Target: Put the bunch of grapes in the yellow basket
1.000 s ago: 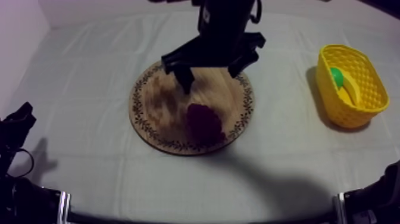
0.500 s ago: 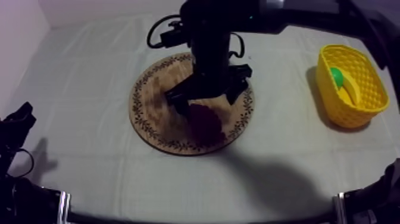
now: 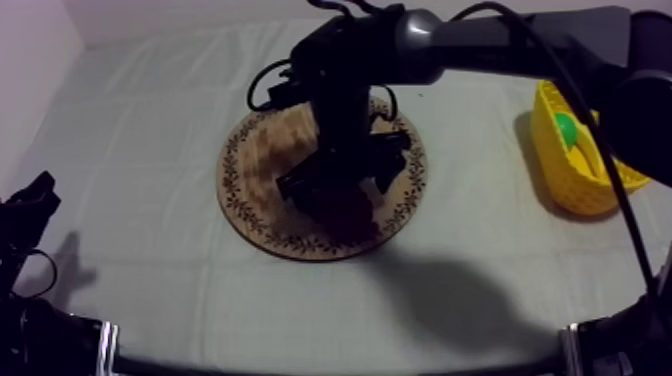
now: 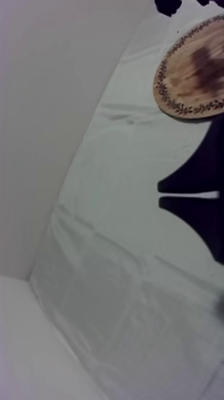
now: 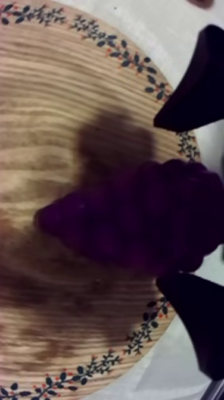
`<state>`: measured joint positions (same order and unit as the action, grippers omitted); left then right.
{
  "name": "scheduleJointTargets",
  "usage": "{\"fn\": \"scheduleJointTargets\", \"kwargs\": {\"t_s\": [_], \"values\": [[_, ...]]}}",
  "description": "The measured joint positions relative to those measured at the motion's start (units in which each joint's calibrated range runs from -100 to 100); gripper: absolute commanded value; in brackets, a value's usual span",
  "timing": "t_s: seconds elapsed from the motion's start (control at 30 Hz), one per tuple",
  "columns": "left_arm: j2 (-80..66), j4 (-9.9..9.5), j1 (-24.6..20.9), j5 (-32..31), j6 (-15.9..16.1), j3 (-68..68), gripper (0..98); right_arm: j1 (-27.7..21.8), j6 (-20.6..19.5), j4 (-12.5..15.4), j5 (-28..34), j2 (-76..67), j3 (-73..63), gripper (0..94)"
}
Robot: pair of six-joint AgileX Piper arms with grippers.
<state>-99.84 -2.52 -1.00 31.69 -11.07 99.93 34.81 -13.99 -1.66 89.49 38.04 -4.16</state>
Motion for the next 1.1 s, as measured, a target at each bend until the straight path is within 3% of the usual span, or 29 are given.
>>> {"fn": "scheduleJointTargets", "kwargs": {"t_s": [0.4,0.77,1.1], "values": [[0.0,0.0,0.0,0.0,0.0,0.0,0.0,-0.2,0.6,1.1,-1.0,3.8,-2.0,60.9],[0.0,0.0,0.0,0.0,0.0,0.0,0.0,-0.3,1.5,1.7,-3.6,3.3,-0.4,37.2],[0.0,0.0,0.0,0.0,0.0,0.0,0.0,0.2,1.6,1.7,-3.2,-2.2,1.0,34.5]]}}
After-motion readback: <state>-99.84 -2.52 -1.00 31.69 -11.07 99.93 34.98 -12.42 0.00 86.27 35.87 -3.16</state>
